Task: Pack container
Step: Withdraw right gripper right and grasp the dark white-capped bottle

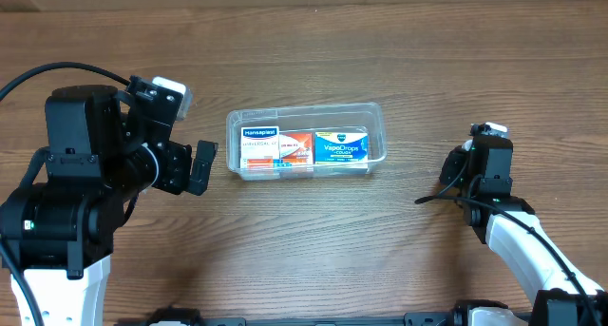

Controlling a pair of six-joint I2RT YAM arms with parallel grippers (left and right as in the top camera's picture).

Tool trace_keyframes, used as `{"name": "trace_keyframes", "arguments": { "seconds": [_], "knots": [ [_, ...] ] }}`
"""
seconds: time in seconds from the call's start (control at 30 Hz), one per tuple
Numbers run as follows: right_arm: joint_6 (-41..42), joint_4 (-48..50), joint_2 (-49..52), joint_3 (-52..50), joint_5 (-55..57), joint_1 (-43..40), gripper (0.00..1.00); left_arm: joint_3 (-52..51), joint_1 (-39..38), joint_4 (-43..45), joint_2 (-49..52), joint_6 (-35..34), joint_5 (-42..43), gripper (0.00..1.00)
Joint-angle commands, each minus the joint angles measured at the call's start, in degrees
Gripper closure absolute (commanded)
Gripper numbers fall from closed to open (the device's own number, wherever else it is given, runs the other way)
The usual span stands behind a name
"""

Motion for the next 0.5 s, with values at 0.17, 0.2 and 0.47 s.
{"name": "trace_keyframes", "arguments": {
  "seconds": [0.17,0.2,0.47],
  "knots": [
    [0.0,1.8,-0.1,0.2,-0.3,-0.1,0.88,0.2,0.3,0.2,-0.1,0.9,0.6,0.00],
    [0.2,1.9,-0.1,0.5,-0.3,-0.1,0.90,0.2,0.3,0.2,-0.1,0.9,0.6,0.00],
    [0.3,-1.1,-7.1,8.5,-10.8,-0.1,0.96,0.2,0.3,0.2,-0.1,0.9,0.6,0.00]
  ]
}}
